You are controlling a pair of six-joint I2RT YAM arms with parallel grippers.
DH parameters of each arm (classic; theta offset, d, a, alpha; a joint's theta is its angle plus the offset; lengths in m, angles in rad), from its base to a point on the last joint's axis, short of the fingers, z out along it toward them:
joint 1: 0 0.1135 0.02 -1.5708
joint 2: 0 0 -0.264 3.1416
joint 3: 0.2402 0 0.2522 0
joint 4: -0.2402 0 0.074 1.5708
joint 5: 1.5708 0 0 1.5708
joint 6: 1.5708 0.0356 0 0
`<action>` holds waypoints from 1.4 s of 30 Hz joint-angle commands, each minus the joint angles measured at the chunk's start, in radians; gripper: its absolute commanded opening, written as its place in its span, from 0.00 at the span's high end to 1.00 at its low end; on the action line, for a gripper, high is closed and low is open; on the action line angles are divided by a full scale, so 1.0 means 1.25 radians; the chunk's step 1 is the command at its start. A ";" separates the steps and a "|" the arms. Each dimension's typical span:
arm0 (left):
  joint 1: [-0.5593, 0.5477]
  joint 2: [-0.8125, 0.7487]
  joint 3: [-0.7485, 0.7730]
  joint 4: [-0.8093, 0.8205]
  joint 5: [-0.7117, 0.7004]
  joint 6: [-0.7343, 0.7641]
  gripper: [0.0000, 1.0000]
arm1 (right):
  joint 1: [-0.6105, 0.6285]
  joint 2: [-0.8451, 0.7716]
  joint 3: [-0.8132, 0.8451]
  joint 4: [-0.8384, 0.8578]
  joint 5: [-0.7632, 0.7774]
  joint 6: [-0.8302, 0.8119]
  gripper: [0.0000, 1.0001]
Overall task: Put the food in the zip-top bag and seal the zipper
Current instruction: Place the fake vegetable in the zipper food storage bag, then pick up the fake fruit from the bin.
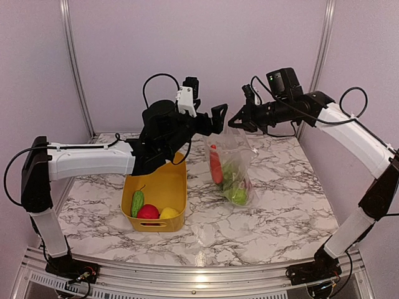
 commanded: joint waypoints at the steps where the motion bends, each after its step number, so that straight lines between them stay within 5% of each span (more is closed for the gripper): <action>1: -0.010 -0.073 0.040 -0.093 -0.041 -0.049 0.01 | 0.008 -0.007 0.029 0.025 0.001 0.001 1.00; 9: -0.011 -0.198 0.008 -0.460 -0.064 -0.234 0.01 | 0.008 -0.010 -0.021 0.069 0.007 -0.002 1.00; 16: -0.006 -0.324 -0.106 -0.573 -0.040 -0.190 0.01 | -0.025 0.000 -0.018 0.067 0.007 -0.026 1.00; 24: 0.041 -0.425 -0.191 -0.696 -0.061 -0.211 0.01 | -0.177 -0.029 0.032 -0.009 0.029 -0.110 1.00; 30: 0.124 -0.365 -0.131 -0.939 0.135 -0.262 0.01 | -0.182 -0.025 -0.009 0.006 0.036 -0.136 1.00; 37: 0.129 -0.323 -0.112 -1.055 0.338 -0.195 0.18 | -0.134 -0.020 -0.134 0.092 0.012 -0.107 1.00; 42: 0.129 -0.266 -0.124 -1.143 0.504 -0.134 0.39 | -0.090 -0.003 -0.154 0.115 0.005 -0.094 1.00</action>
